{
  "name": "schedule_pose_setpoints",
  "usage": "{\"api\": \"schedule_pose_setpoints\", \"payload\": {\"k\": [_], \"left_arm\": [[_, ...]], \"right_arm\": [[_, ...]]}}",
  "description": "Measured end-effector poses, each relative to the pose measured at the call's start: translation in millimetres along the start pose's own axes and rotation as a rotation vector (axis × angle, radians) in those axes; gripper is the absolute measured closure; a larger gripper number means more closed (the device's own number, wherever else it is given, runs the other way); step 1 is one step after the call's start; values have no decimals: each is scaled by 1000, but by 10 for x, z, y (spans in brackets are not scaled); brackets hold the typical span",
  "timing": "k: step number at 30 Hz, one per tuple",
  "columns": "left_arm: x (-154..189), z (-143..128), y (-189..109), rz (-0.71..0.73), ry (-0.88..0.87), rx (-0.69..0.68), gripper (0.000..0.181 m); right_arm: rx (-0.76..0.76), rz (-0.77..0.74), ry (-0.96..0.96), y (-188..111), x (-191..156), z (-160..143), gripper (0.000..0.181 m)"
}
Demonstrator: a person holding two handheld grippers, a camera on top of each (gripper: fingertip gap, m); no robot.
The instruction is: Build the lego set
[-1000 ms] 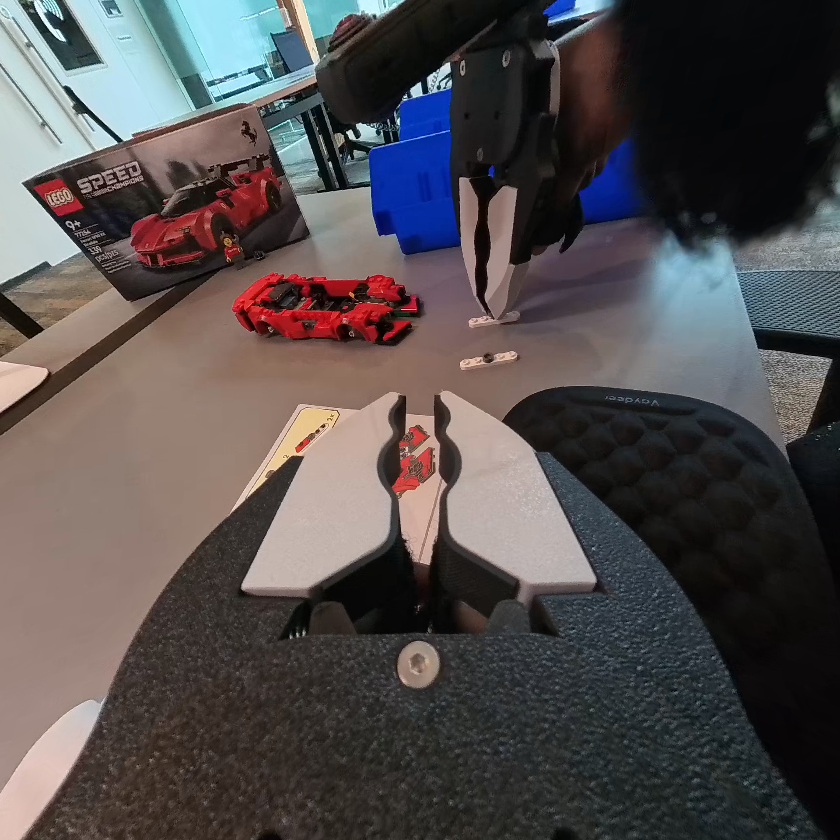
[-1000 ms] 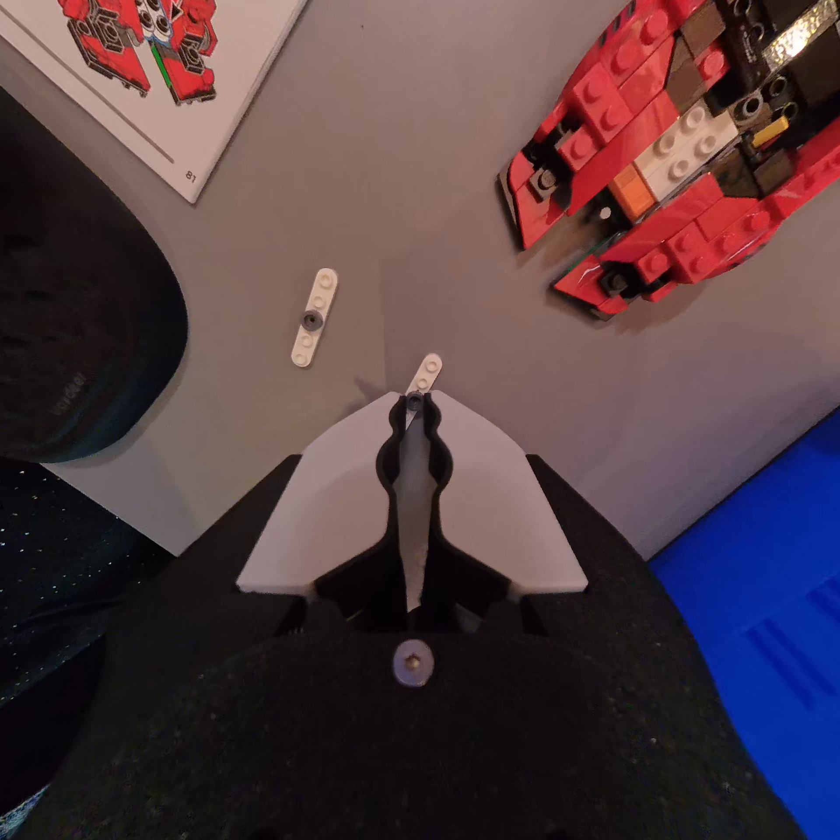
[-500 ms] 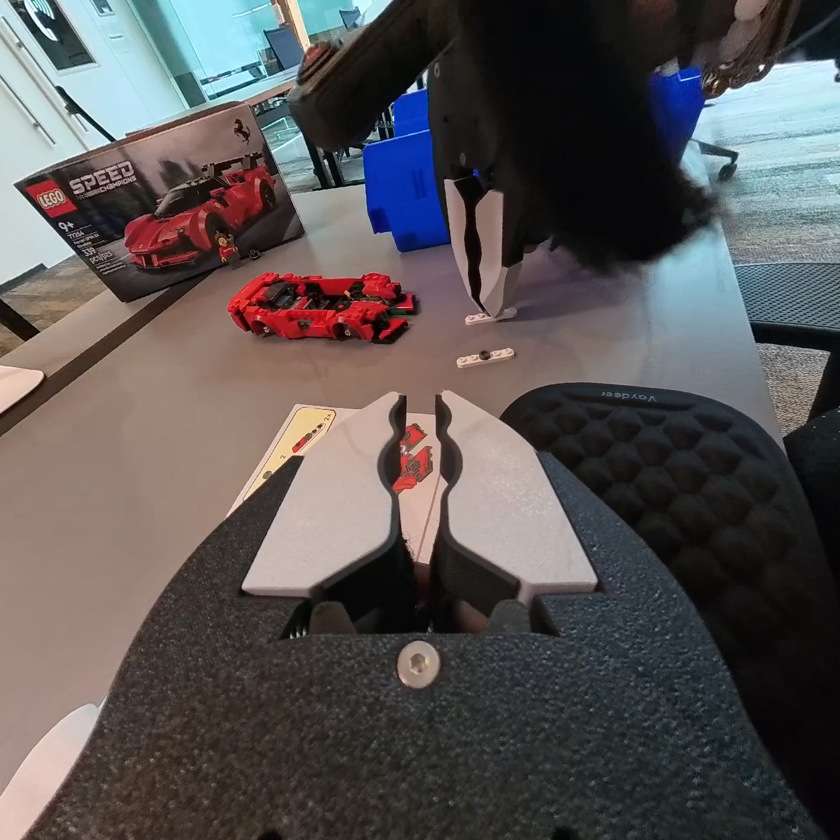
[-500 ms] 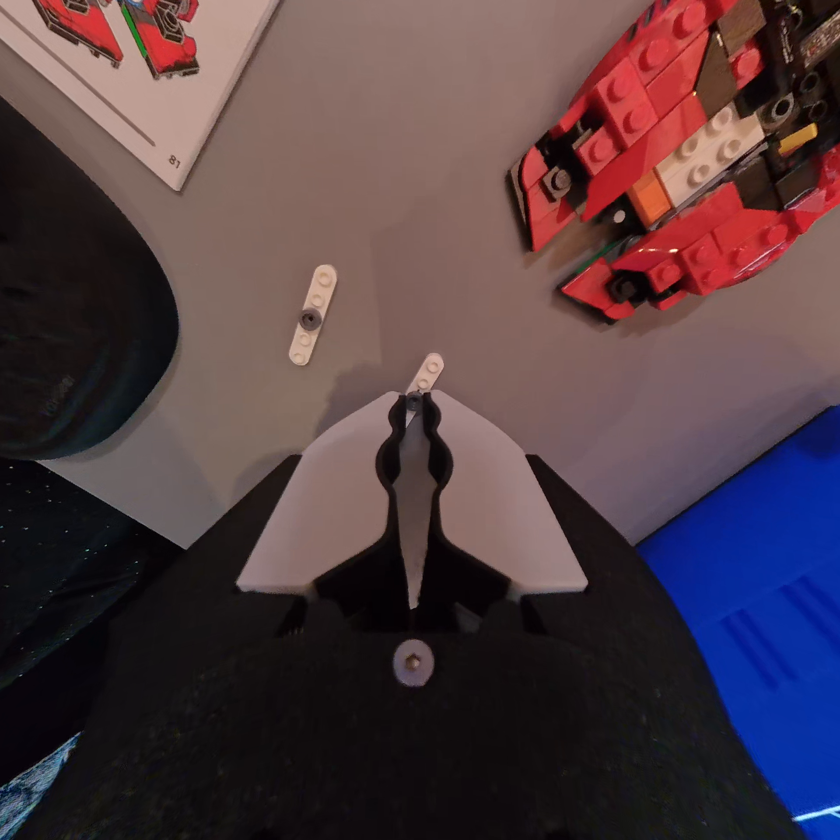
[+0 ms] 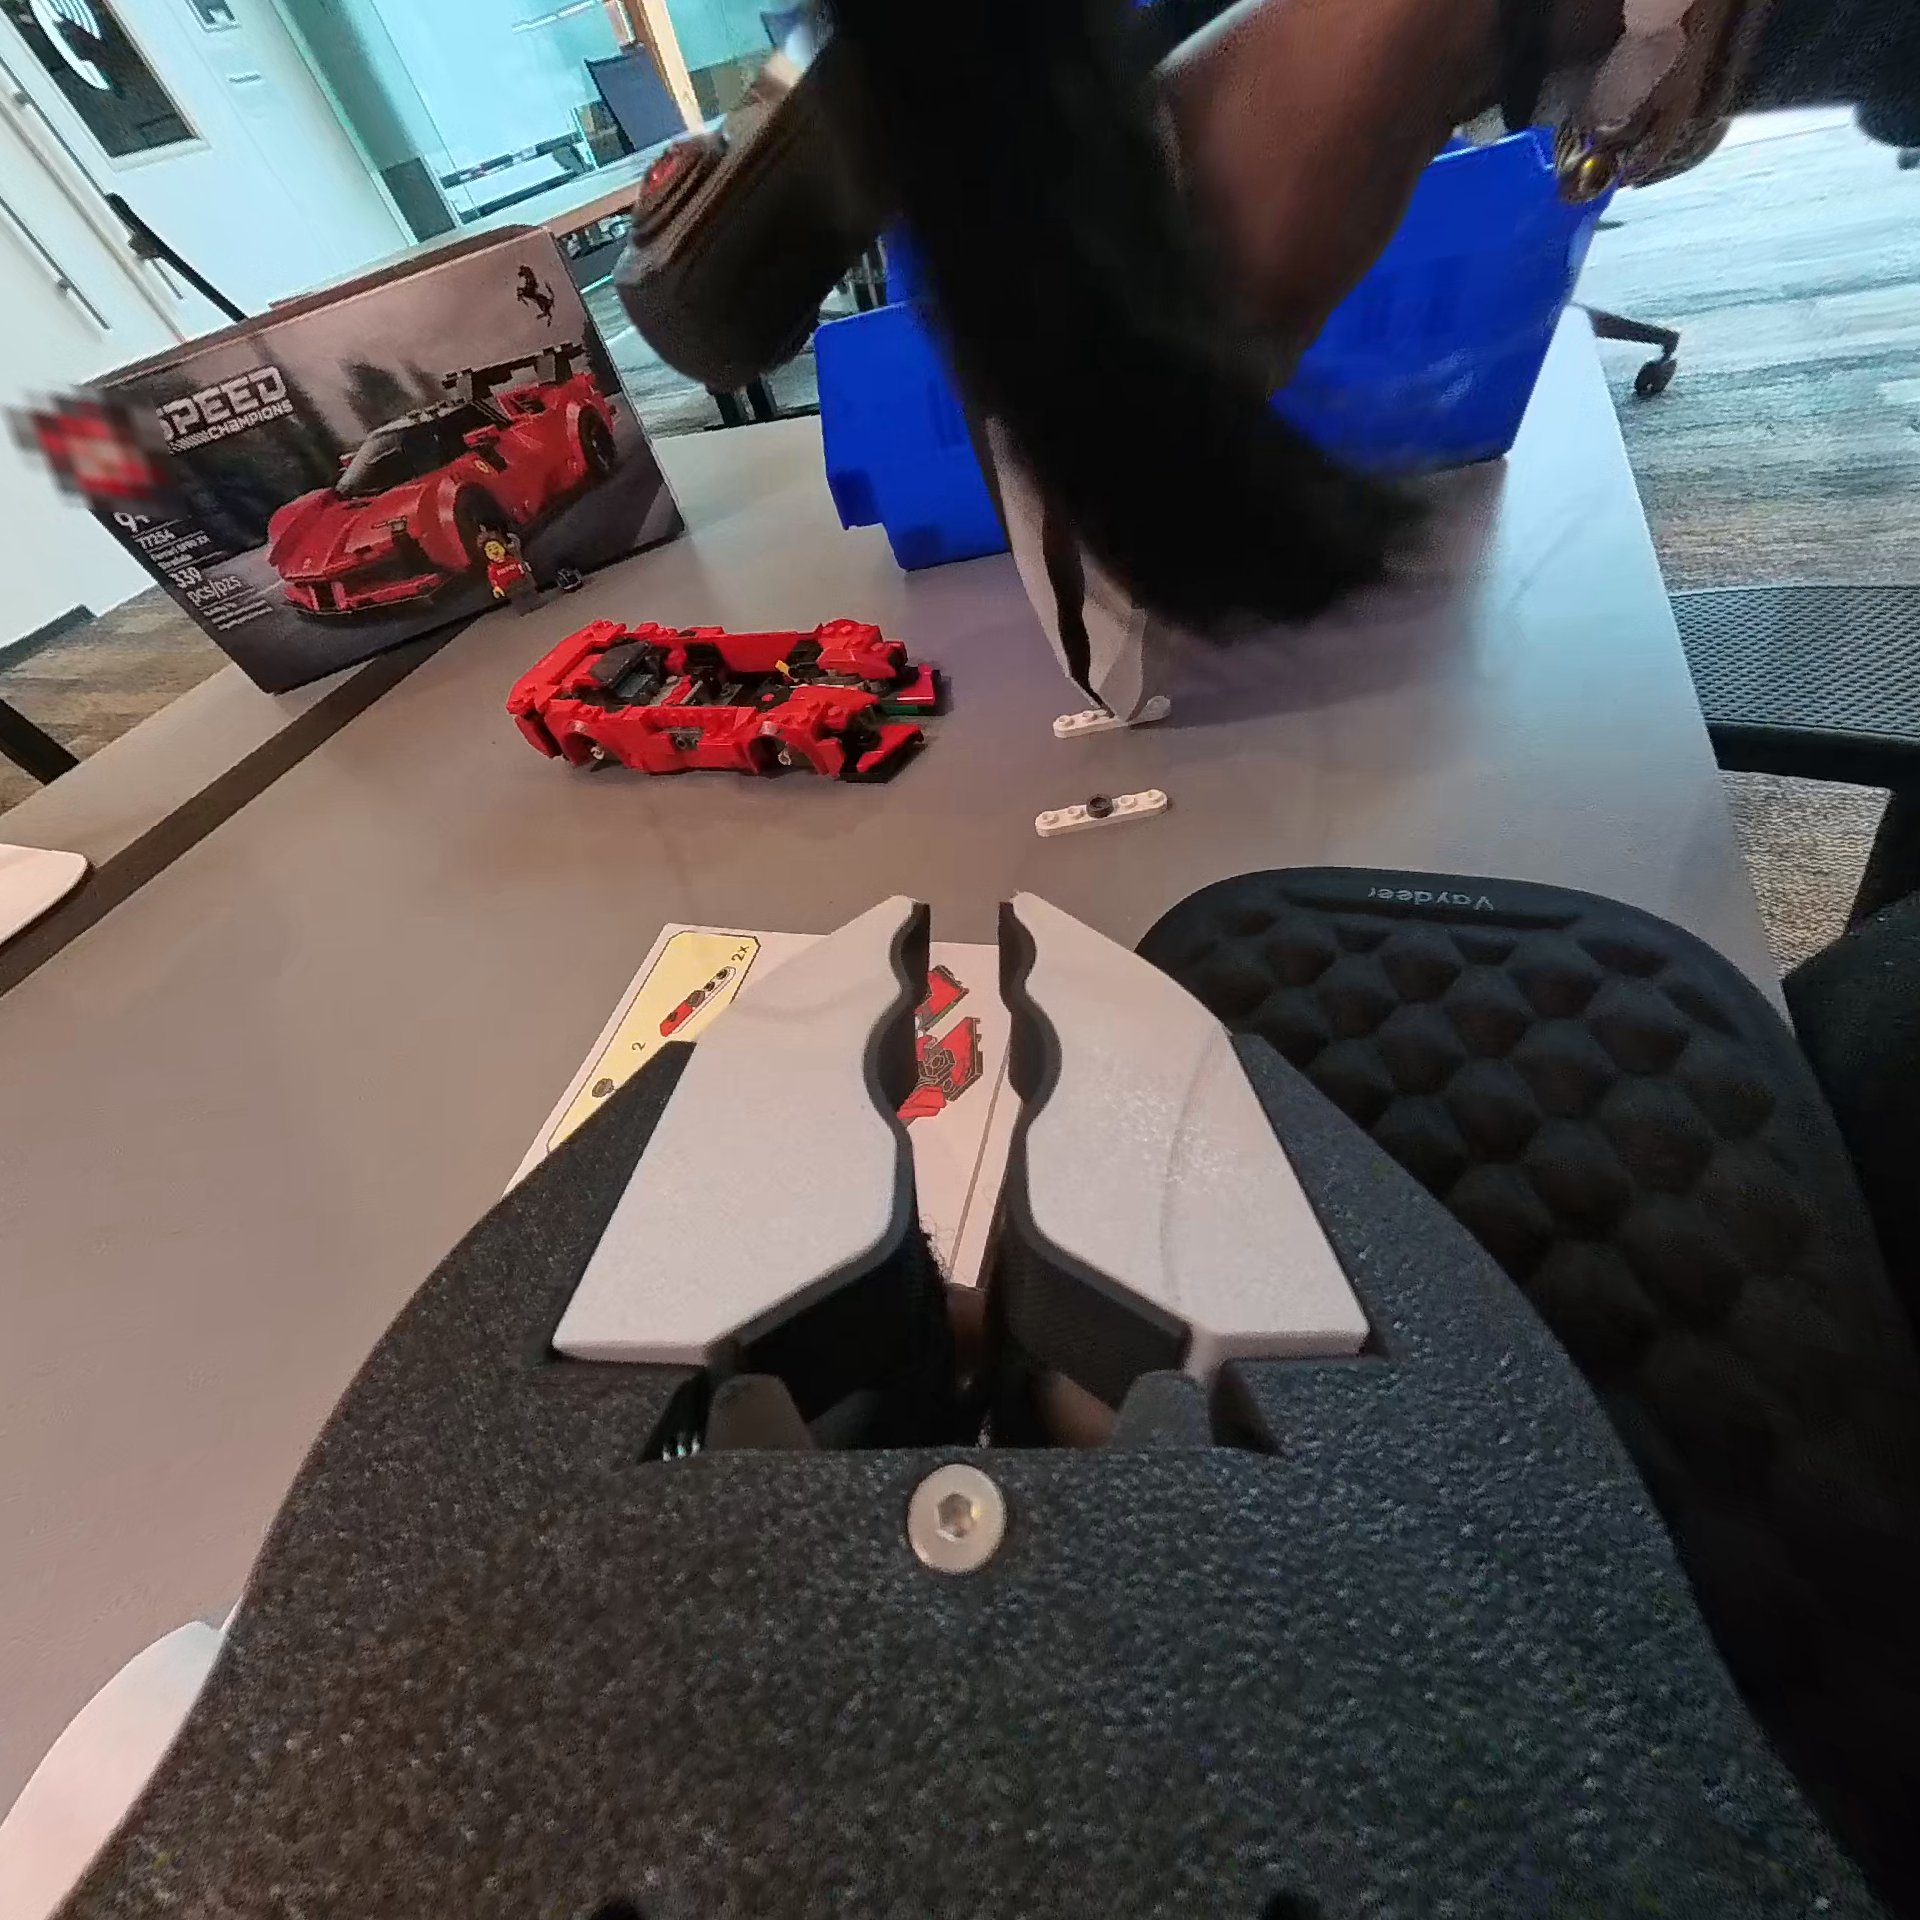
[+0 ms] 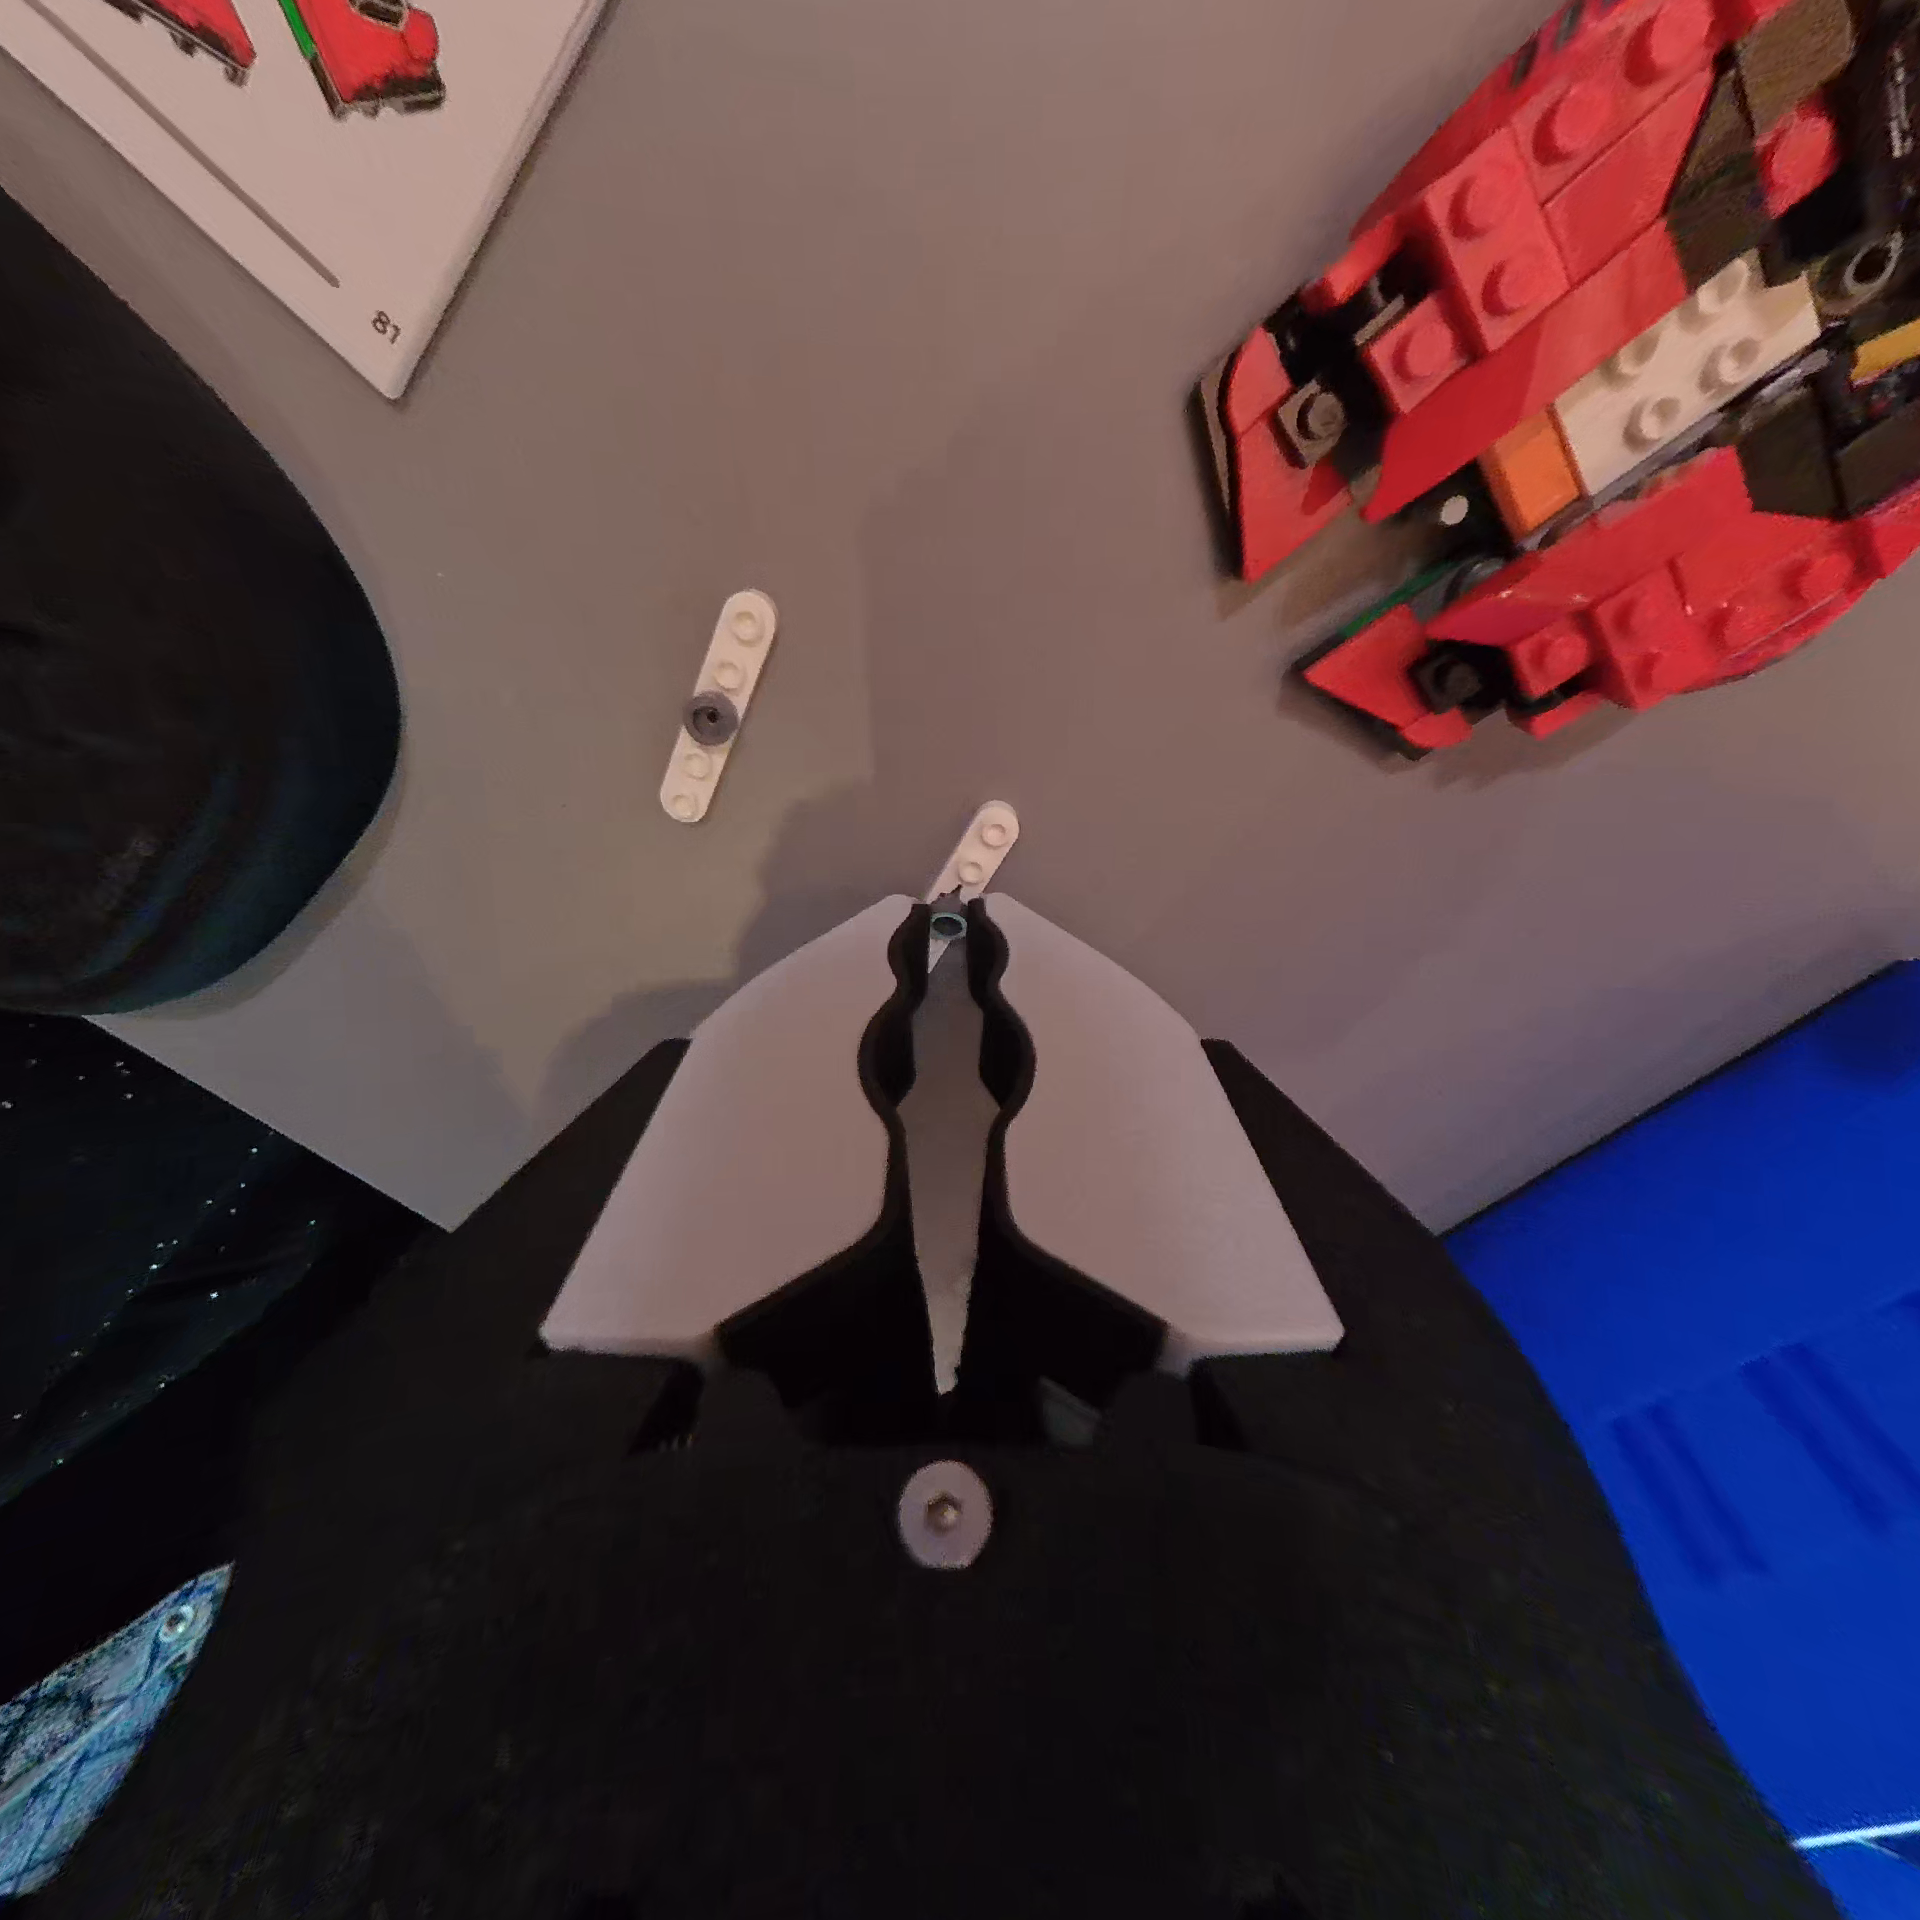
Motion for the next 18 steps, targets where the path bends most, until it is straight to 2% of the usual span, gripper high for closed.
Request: {"api": "schedule_pose_setpoints", "payload": {"k": [18], "left_arm": [[58, -3, 6, -25, 32, -3, 169]], "right_arm": [[-141, -7, -27, 28, 5, 67, 173]]}}
Point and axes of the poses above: each gripper's, where its closed fingertips meet, y out along the fingers, z out of its top, x = y × z across the jaws, the point moved 3 cm from there along -y, back along the fingers, and after that the axes turned 3 degrees about y, right-handed, at the moved point
